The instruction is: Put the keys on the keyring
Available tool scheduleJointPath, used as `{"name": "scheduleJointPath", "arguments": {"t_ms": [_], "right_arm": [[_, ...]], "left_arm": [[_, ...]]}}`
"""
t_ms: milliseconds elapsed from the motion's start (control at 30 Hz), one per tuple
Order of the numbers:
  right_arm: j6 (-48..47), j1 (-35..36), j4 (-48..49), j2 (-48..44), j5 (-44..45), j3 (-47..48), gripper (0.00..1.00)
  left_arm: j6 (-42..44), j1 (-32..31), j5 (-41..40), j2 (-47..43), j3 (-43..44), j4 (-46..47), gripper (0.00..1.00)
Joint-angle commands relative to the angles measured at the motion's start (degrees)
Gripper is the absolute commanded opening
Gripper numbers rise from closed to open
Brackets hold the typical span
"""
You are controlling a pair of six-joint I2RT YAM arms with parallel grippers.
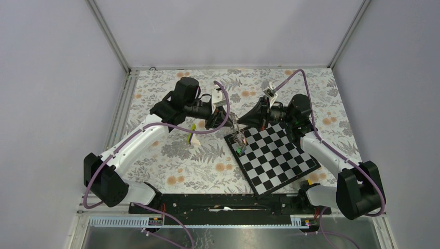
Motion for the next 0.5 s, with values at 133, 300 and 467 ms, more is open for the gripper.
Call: {"name": "scheduleJointPath", "arguments": {"t_ms": [133,300,467], "right_arm": [[-0.7,-0.3,2.7,-1.2,0.2,0.5,0.0],[-0.7,-0.3,2.7,-1.2,0.3,0.4,0.0],[-0.6,-0.2,2.8,-1.4,0.3,0.2,0.0]], "left_arm": [[-0.8,0.2,2.5,1.1,2.7,2.4,0.21],[-1.6,-0.1,4.0,2.3,3.4,2.6,0.22],[-3.9,-0.6,5.2,2.7,3.2,4.9,0.23]]}}
